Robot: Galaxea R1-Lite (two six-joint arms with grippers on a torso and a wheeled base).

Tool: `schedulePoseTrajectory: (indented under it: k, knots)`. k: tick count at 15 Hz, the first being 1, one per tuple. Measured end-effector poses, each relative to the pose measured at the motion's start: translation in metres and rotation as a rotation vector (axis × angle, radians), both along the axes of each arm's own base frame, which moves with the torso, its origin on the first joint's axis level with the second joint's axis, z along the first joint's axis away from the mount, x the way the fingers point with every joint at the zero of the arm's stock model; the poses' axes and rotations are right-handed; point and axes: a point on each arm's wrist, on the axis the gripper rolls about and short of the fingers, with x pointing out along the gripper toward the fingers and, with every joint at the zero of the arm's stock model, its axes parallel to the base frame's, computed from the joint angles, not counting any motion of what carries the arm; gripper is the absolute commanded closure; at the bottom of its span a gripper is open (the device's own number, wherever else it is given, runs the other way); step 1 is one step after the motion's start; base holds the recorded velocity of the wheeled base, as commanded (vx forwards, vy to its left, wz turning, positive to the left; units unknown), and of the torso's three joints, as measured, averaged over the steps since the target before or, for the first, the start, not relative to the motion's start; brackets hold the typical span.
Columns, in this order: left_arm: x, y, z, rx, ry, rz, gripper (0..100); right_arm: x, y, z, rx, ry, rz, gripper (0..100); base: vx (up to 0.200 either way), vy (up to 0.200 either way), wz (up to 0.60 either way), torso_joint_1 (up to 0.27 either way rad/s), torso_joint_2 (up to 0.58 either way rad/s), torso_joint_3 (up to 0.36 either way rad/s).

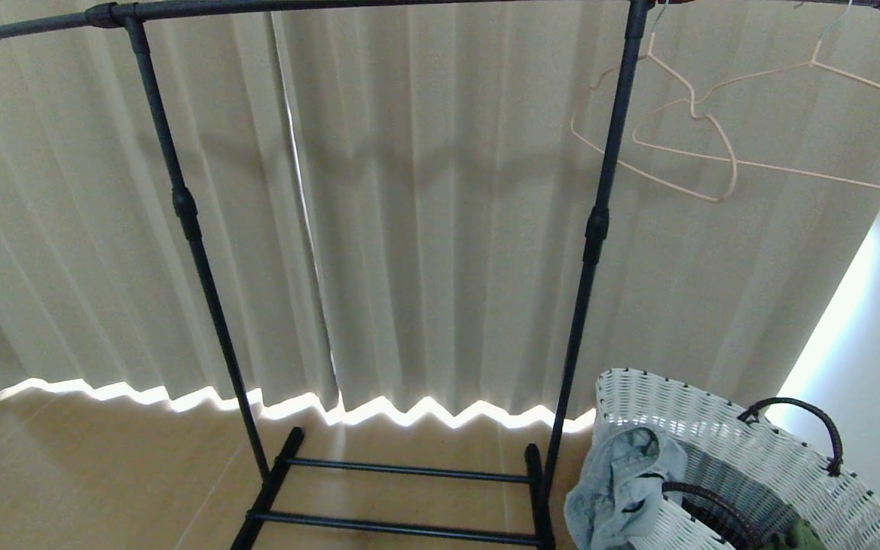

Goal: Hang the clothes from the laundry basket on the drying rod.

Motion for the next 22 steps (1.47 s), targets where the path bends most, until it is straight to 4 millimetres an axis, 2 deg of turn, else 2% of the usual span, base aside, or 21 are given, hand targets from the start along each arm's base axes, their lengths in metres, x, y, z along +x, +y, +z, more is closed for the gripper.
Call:
schedulePoseTrajectory:
  k: [3, 5, 11, 14, 19, 22]
  knots:
    - [0.0, 0.0, 0.0, -0.001, 0.0, 0.0, 0, -0.003, -0.001, 0.011, -0.147, 0.167, -0.032, 0, 0.0, 0.0, 0.0, 0.0, 0.0, 0.0]
    - [0.0, 0.0, 0.0, -0.001, 0.0, 0.0, 0, 0.005, -0.002, 0.021, -0.211, 0.298, -0.067, 0, 0.0, 0.0, 0.0, 0.0, 0.0, 0.0]
    - [0.0, 0.0, 0.0, -0.003, 0.0, 0.001, 0, 0.065, -0.004, 0.03, -0.412, 0.748, -0.03, 0, 0.0, 0.0, 0.0, 0.0, 0.0, 0.0]
    - [0.0, 0.0, 0.0, -0.003, 0.0, 0.002, 0, 0.096, -0.003, 0.018, -0.49, 0.87, 0.028, 0, 0.0, 0.0, 0.0, 0.0, 0.0, 0.0]
    - [0.0, 0.0, 0.0, -0.004, 0.0, 0.005, 0, 0.126, -0.003, -0.01, -0.546, 1.044, 0.117, 0, 0.0, 0.0, 0.0, 0.0, 0.0, 0.0]
    - [0.0, 0.0, 0.0, -0.004, 0.0, 0.005, 0, 0.147, -0.003, -0.023, -0.55, 1.092, 0.133, 0, 0.0, 0.0, 0.0, 0.0, 0.0, 0.0]
